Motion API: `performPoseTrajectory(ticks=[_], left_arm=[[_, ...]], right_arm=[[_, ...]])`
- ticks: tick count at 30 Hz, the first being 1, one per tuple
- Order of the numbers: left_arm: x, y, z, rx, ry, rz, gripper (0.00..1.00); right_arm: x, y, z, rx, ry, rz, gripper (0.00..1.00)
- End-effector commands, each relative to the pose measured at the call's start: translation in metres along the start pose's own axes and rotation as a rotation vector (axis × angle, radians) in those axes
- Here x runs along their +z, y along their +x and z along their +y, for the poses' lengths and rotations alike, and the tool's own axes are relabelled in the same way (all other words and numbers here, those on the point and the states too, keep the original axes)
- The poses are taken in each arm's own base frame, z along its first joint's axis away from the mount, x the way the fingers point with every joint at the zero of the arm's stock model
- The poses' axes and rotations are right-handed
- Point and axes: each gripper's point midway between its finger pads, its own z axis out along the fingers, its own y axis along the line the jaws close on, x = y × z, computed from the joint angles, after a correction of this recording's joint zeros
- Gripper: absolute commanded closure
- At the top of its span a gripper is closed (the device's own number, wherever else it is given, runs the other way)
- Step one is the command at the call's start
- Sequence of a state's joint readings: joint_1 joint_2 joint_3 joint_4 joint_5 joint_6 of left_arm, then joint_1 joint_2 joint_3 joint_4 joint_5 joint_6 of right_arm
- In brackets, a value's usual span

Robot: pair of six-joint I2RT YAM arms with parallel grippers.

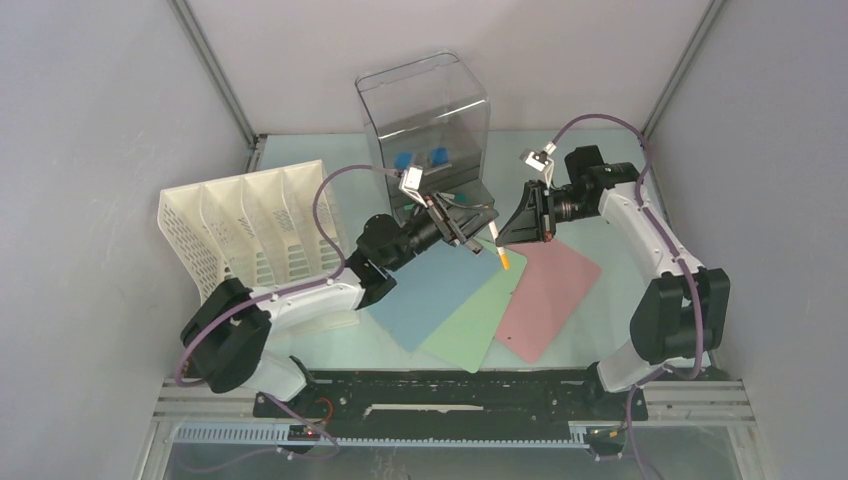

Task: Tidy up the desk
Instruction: Place the stationery in the drawer.

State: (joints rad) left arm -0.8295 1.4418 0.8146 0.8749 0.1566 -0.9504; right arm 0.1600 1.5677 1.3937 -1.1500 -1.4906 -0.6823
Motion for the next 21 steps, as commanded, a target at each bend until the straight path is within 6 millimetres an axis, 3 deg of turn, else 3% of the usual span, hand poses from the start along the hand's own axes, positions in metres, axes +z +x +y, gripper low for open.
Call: performPoseTrajectory(ticks=[1,7,15,21], left_arm=[[0.009,-0.012,-0.022,0.024,0.068,-0.036,0.55],[0.013,-0.004,-0.021,0.023,0.072,-0.001,0.65],[0.013,-0.001,-0.021,0.047,0.081,0.016,0.99],[0.012,-0.002,-0.019,0.071,0.066,0.014,1.00]], right_arm=[[0.003,-0.001,0.002,0.018,-0.028,-0.011,1.00],[0.003,0.001,-0.003,0.027,-0.021,-0.005,1.00],[0.003,0.003,-0.007,0.036,-0.013,0.004,1.00],[0.004,0.006,-0.009,0.032,0.000,0.019,1.00]])
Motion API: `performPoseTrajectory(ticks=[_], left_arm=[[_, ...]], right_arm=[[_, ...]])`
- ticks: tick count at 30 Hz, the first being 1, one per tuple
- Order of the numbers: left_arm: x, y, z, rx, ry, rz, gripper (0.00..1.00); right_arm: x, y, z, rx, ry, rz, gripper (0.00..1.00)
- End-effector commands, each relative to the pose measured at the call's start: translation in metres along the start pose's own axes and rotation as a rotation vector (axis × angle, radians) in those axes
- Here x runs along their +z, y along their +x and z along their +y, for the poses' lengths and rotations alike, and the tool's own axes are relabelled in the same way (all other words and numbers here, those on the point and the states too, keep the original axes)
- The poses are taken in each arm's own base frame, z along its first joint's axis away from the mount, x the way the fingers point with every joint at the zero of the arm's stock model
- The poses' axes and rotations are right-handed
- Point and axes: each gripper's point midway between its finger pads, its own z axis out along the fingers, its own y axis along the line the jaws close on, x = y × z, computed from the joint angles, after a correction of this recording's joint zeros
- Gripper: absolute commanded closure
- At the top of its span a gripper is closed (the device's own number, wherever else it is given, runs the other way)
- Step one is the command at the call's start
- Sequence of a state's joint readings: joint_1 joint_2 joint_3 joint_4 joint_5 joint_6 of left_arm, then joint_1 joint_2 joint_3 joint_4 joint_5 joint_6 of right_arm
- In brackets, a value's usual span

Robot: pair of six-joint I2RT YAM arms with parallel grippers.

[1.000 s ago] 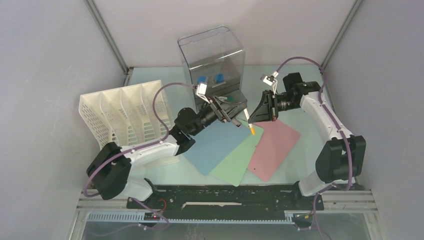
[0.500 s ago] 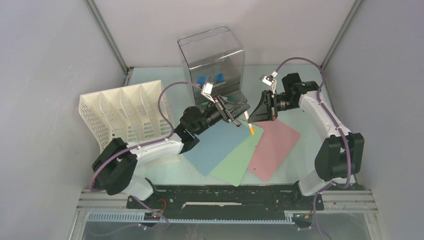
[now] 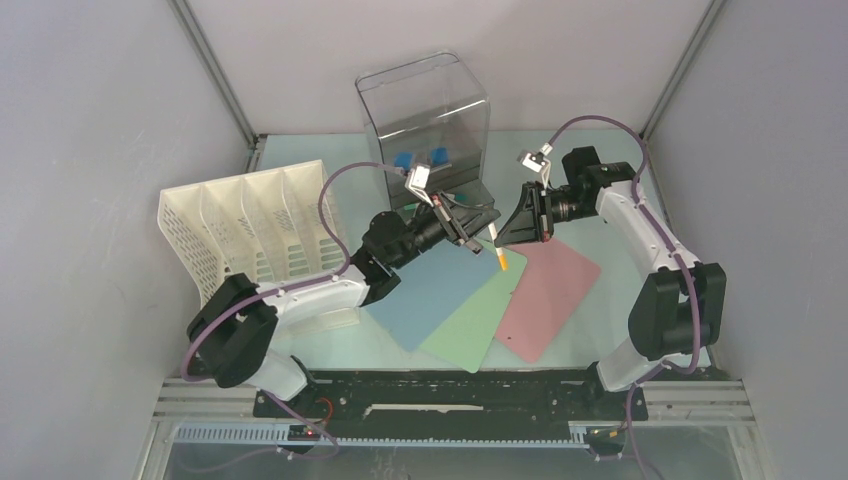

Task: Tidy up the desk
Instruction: Place the stationery in the drawer.

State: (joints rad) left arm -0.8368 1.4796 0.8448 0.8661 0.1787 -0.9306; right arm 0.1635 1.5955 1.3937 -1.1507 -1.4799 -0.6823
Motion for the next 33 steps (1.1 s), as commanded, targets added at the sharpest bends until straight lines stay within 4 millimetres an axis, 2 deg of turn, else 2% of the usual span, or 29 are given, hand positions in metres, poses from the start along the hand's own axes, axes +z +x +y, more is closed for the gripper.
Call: performPoseTrajectory(ticks=[1,6,9,13,16,20,28,30,33], left_arm=[[0.004,-0.012,-0.022,0.060,0.060,-0.021,1.00],[0.003,-0.013,-0.022,0.077,0.059,-0.023,1.00],[0.003,-0.014,-0.022,0.091,0.056,-0.020,1.00],[0.002,-0.014,-0.020,0.112,0.041,-0.016,1.00],[0.002,-0.015,-0.017,0.129,0.027,-0.012,1.00],[-0.001,-0.016,-0.013,0.163,0.002,-0.005,1.00],[-0.013,-0.026,0.004,0.277,-0.067,0.011,0.99],[-0.018,-0.030,0.016,0.319,-0.102,0.028,0.97],[-0.025,-0.035,0.046,0.370,-0.207,0.072,0.96]], right_arm=[[0.003,0.002,-0.001,0.004,-0.003,0.012,0.99],[0.003,0.004,-0.002,-0.001,0.005,0.020,0.91],[0.003,0.004,-0.002,-0.005,0.008,0.024,0.79],[0.004,0.005,-0.001,-0.012,0.014,0.031,0.56],[0.004,0.006,-0.001,-0.015,0.017,0.036,0.45],[0.004,0.006,-0.001,-0.023,0.024,0.040,0.38],[0.002,0.010,-0.006,-0.035,0.063,0.068,0.31],[0.001,0.011,-0.008,-0.037,0.077,0.078,0.30],[0.000,0.012,-0.011,-0.043,0.101,0.097,0.26]])
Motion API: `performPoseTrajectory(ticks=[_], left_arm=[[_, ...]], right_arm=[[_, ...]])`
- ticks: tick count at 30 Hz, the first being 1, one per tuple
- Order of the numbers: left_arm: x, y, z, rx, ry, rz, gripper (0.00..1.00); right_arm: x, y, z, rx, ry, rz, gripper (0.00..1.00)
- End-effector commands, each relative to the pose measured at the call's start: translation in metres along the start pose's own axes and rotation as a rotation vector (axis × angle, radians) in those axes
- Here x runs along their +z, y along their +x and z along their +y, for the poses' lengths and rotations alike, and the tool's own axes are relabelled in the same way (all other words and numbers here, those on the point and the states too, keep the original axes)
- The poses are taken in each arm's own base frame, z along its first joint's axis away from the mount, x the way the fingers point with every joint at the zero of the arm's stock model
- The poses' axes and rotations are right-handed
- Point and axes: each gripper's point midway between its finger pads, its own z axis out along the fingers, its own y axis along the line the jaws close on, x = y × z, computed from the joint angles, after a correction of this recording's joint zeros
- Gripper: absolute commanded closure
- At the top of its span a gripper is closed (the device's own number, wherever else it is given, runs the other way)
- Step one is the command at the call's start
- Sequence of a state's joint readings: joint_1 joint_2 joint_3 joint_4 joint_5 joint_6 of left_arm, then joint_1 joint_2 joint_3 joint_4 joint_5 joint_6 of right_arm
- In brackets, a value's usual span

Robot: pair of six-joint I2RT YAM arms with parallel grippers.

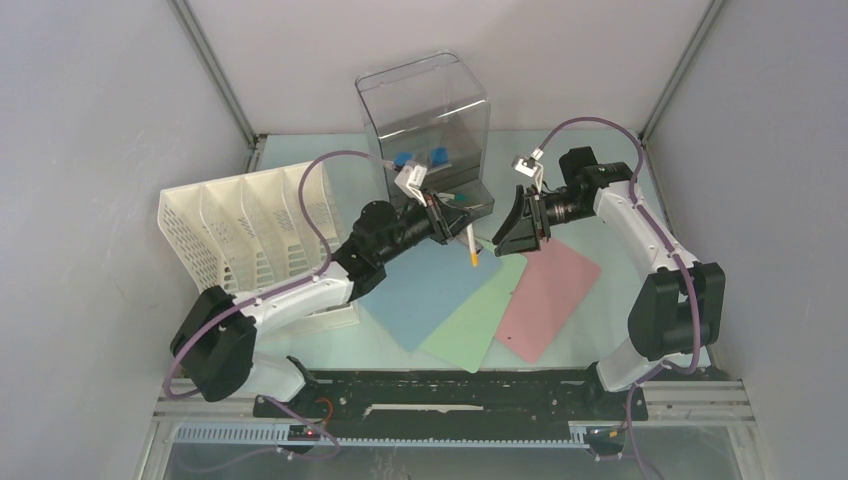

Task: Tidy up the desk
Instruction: Place the stationery in the drawer.

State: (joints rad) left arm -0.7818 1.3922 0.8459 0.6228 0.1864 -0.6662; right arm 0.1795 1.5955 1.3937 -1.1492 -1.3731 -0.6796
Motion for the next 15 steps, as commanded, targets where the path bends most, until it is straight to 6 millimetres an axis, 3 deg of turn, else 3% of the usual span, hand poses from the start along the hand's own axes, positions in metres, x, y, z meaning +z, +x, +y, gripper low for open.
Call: performPoseTrajectory(ticks=[1,6,15], left_arm=[[-0.006,-0.021,0.029,0.146,-0.117,0.023,0.96],[-0.013,-0.019,0.086,0.345,-0.395,0.136,0.97],[-0.012,-0.029,0.157,0.715,-0.743,0.287,0.99]], right_arm=[[-0.002,0.000,0.002,-0.047,0.033,0.027,0.26],[-0.003,0.003,-0.005,-0.053,0.068,0.048,0.22],[-0.005,0.007,-0.015,-0.052,0.106,0.072,0.19]])
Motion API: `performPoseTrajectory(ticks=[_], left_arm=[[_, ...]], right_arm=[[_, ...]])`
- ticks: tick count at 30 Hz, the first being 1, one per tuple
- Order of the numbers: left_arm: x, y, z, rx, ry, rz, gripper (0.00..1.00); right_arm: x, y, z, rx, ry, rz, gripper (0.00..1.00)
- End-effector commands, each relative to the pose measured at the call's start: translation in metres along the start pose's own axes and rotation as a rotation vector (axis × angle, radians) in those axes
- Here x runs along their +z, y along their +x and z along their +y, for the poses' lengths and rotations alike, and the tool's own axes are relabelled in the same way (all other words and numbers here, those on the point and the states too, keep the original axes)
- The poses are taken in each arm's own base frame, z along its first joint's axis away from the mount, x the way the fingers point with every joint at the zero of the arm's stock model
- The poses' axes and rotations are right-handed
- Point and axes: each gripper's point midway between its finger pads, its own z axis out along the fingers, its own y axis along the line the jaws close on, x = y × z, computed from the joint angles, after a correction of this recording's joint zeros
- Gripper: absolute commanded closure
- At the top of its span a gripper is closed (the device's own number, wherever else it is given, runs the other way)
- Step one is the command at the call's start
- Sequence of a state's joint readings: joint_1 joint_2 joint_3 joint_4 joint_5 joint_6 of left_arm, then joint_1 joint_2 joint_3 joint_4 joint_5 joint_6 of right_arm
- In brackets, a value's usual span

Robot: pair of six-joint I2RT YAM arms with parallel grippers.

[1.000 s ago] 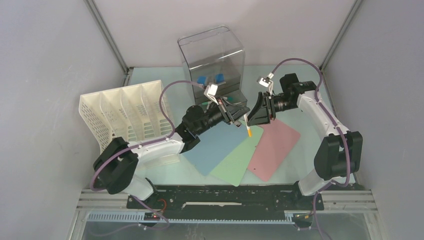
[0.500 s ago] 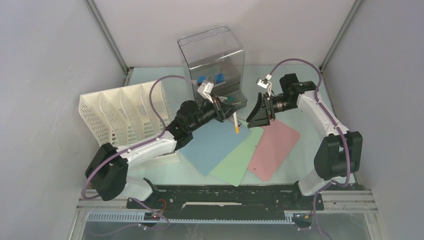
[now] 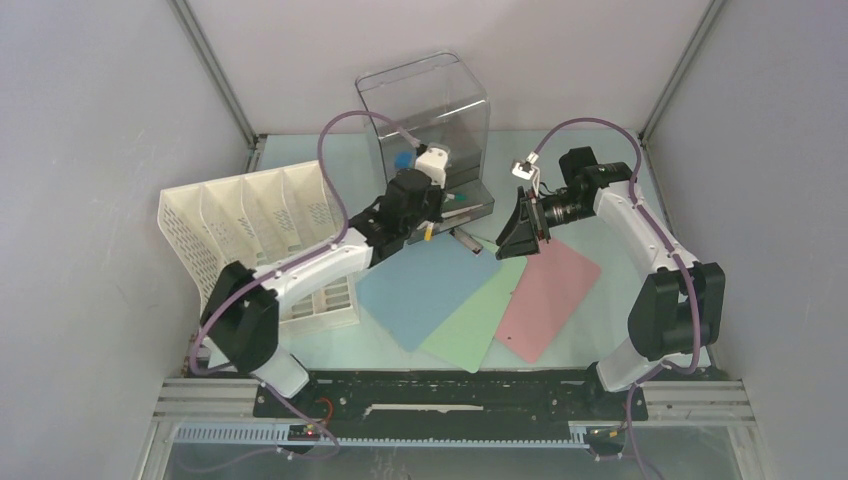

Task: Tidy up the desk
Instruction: Place the stationery in the drawer.

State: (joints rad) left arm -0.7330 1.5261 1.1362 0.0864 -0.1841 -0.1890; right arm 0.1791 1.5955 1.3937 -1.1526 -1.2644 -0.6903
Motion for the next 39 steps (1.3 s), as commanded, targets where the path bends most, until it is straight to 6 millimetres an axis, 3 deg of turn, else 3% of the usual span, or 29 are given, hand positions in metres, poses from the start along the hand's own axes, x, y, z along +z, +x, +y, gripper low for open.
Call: performPoseTrajectory(ticks=[1,11,28,39], left_arm=[[0.014,0.011,0.038,0.307,-0.219,0.100,1.00],[0.060,0.027,0.055,0.599,-0.348,0.181,1.00],[0.093,0.029,0.059,0.706,-0.386,0.146,0.98],[0.100,0.025,0.056,0.685,-0.389,0.116,0.74]], right_arm=[[-0.002,-0.005,0.000,-0.049,0.025,0.007,0.19],[-0.003,-0.002,-0.005,-0.041,0.036,0.016,0.17],[-0.003,0.000,-0.009,-0.036,0.042,0.022,0.16],[-0.003,0.000,-0.011,-0.036,0.046,0.025,0.17]])
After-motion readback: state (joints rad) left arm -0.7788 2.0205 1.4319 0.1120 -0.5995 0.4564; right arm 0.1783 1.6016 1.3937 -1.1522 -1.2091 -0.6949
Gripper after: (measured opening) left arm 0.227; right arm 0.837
